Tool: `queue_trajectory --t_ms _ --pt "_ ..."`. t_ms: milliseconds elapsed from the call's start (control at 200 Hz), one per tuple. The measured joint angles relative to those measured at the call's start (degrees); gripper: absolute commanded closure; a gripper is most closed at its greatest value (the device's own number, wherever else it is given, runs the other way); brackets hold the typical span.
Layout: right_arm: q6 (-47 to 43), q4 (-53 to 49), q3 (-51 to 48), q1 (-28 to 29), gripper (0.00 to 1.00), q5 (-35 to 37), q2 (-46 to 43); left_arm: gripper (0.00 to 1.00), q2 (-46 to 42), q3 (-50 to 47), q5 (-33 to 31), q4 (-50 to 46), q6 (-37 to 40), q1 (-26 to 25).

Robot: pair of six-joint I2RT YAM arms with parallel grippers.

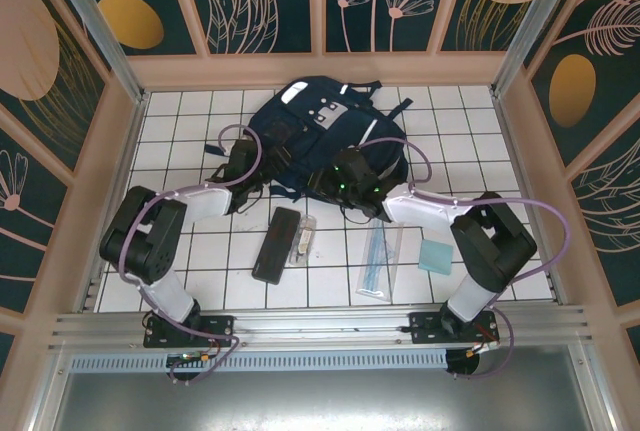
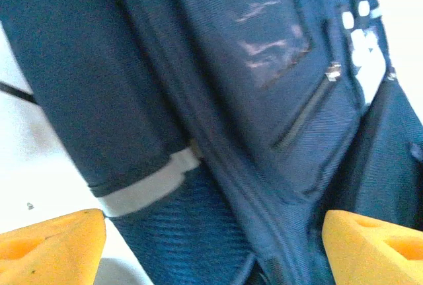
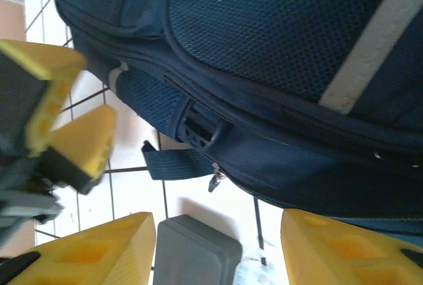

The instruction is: Pack books, pencil case, and school supplies into a backpack

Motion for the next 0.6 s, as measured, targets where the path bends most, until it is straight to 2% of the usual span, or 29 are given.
queue_trajectory --t_ms 135,220,275,390,465,600 --pt "0.0 0.4 0.4 0.1 0.47 0.0 0.0 0.19 4.3 -0.1 0.2 1.5 -2.6 0.0" --pt "0.0 0.3 0.4 0.1 0.48 0.2 0.0 0.26 5.1 -0.1 0.4 3.2 -3.6 0.0" --pt "0.0 0.3 0.4 0.1 0.49 0.2 0.0 0.37 5.6 0.0 0.6 4.1 -4.1 0.1" --pt "-0.2 0.6 0.4 0.4 0.51 0.1 0.0 0.80 8.4 1.0 1.4 6.8 -5.3 0.1" --pt "-0.1 1.0 0.4 1.1 0.51 -0.1 0.1 1.00 10.0 1.2 2.3 9.4 -6.4 0.1" --pt "0.2 2.0 0.5 2.8 0.51 -1.3 1.8 1.00 10.4 1.4 3.8 12.4 -8.8 0.2"
